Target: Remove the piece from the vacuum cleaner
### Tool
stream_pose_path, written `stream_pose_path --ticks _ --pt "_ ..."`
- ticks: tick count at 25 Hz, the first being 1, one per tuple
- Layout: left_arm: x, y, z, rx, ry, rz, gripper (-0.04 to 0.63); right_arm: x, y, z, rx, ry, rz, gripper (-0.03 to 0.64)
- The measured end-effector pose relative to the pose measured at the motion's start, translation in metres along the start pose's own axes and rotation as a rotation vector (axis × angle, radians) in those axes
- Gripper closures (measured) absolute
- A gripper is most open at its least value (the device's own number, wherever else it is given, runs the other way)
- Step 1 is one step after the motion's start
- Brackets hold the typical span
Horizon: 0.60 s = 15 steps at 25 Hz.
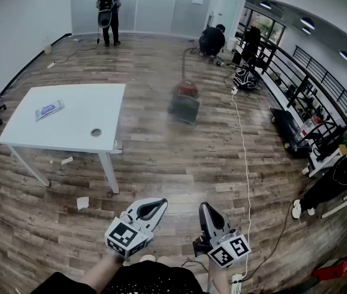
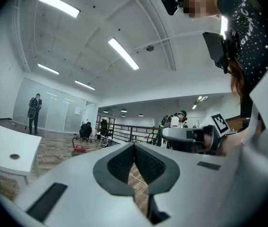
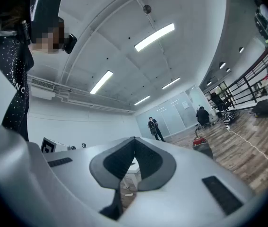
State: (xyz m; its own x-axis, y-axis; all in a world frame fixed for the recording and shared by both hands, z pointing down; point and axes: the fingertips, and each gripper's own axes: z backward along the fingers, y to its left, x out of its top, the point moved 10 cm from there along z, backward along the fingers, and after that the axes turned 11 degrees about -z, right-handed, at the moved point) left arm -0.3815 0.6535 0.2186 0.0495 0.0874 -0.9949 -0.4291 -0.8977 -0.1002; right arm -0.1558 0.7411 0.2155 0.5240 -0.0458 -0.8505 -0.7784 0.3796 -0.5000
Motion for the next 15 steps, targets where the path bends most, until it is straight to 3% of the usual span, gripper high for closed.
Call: stream_pose_path --ticks 8,15 --pt "-0.011 0.026 -0.001 0.03 0.017 0.026 0.586 0.001 -0.008 -0.009 -0.032 -0.013 0.018 0.604" --pt "-0.021 0.049 -0.033 0.023 0.031 0.032 0.586 0.008 -0.041 -0.033 -0.06 -0.031 0.007 0.604"
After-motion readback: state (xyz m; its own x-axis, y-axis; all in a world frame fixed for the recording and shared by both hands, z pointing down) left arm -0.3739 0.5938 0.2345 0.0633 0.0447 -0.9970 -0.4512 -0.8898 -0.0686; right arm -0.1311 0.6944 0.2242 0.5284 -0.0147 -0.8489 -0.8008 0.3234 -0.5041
